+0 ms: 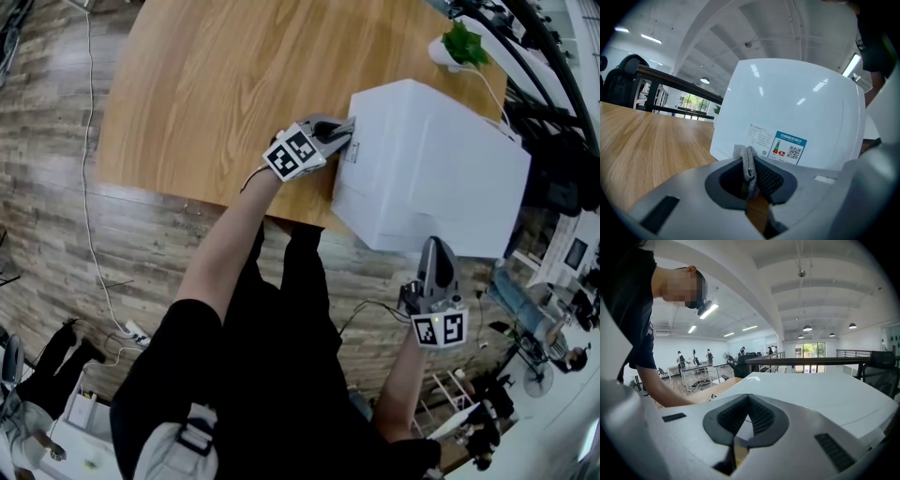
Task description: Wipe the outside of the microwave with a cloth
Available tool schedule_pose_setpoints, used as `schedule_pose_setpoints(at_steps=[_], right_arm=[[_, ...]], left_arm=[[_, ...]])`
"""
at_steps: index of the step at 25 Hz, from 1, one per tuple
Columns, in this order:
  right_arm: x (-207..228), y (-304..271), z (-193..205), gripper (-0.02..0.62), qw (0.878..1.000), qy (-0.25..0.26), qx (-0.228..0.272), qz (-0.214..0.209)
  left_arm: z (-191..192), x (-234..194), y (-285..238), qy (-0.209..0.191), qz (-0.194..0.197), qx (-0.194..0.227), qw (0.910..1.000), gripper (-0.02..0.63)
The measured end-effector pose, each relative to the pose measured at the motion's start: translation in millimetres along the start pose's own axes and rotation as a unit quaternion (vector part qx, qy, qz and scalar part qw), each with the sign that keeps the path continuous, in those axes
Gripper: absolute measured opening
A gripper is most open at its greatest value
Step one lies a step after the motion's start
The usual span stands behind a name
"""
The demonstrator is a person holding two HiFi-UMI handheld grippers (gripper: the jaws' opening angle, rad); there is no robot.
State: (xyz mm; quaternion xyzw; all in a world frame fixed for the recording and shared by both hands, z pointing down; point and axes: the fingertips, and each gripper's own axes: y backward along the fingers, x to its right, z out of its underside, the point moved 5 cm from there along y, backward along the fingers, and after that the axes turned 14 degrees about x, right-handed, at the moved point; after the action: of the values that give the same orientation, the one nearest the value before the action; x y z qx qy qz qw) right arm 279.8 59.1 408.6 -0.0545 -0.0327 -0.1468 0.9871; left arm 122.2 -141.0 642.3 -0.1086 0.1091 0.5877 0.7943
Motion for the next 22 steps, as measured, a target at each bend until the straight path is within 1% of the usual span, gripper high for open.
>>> schedule_pose_setpoints(at_steps=[10, 17, 22], right_arm=[[0, 1, -1, -0.002, 1.0, 0.005, 0.006, -0.002], [-1, 0, -1, -0.002, 1.0, 0.009, 0.009, -0.001], [-2, 1, -1, -0.002, 1.0, 0.011, 0.011, -0.004]], left_arm=[[6, 38, 16, -0.003, 0.016, 0.0, 0.9999, 0.043], [14, 67, 31, 0.009, 0.02, 0.005, 0.9997, 0.043], [23, 88, 42, 0.013, 0.028, 0.0, 0.9995, 0.043]])
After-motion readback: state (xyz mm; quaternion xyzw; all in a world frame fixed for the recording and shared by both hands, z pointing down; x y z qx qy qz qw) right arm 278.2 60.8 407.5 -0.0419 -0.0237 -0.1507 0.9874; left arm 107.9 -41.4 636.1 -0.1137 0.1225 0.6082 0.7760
